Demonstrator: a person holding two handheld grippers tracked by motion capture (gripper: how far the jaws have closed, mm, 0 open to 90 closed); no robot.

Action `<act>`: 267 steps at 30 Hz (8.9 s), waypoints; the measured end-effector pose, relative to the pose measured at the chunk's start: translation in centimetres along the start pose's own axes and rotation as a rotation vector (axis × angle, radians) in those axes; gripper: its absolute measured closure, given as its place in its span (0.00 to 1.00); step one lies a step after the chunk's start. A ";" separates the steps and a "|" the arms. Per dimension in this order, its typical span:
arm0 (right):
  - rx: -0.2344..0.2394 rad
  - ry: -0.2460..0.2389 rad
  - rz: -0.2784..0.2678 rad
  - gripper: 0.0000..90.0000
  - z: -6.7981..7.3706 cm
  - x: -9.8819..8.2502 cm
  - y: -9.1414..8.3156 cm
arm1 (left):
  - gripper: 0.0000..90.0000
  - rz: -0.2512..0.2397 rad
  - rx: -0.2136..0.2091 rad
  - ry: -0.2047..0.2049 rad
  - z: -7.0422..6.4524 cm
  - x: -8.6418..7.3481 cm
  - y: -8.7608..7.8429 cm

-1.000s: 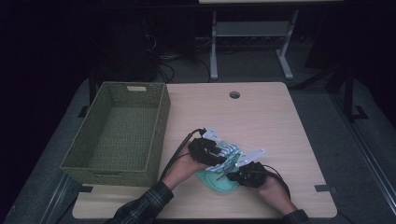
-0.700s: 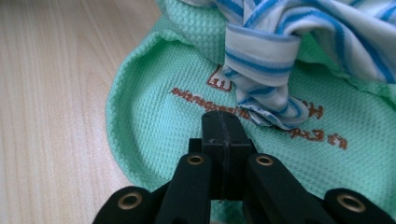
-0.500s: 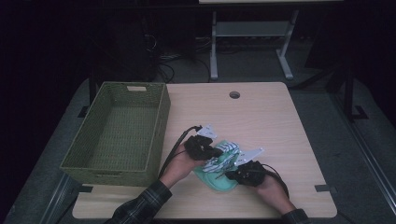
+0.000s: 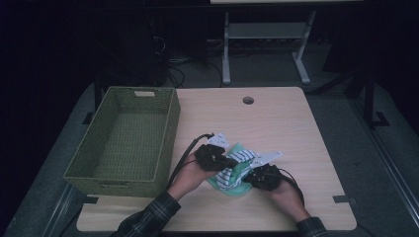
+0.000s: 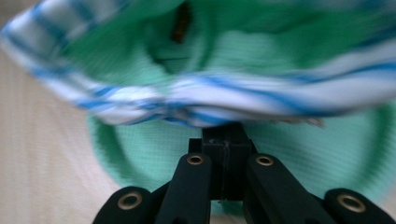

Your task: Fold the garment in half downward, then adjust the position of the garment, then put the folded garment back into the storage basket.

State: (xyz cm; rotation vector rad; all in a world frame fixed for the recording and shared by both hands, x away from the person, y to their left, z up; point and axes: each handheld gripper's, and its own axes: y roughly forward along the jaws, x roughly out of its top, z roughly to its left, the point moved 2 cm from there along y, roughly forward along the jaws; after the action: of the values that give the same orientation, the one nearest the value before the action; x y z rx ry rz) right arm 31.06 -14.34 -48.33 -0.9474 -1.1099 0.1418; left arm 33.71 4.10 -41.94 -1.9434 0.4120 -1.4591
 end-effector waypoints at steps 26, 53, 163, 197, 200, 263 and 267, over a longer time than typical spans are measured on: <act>-0.153 0.073 -0.117 1.00 -4.8 0.0 -5.0 | 0.87 0.072 -0.004 -0.004 -0.4 -0.6 5.0; -0.019 0.021 -0.081 1.00 -4.6 6.2 2.6 | 1.00 0.107 0.147 -0.098 2.7 -3.8 -0.2; -0.124 0.082 -0.031 1.00 -6.1 -1.8 -4.2 | 0.83 0.092 0.186 -0.128 6.3 -2.2 -0.7; 0.009 0.004 0.014 0.97 0.6 -2.7 -3.0 | 0.25 0.176 0.099 0.006 1.4 -3.5 -2.3; -0.015 0.023 0.000 0.90 -0.2 -2.8 -3.4 | 0.22 0.215 0.093 0.034 1.3 -4.0 -2.1; -0.329 0.213 -0.057 0.14 -7.4 -5.4 -4.7 | 0.81 0.319 0.107 0.067 1.1 -5.7 0.2; -0.330 0.213 -0.057 0.14 -7.4 -5.4 -4.7 | 0.82 0.317 0.087 0.043 1.4 -5.6 0.1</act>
State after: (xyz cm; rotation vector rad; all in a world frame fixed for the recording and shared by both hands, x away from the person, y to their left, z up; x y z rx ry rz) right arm 32.88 -24.41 -49.64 -1.1928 -0.9770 -0.1919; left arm 33.23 7.87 -46.32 -1.6919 0.6345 -1.2913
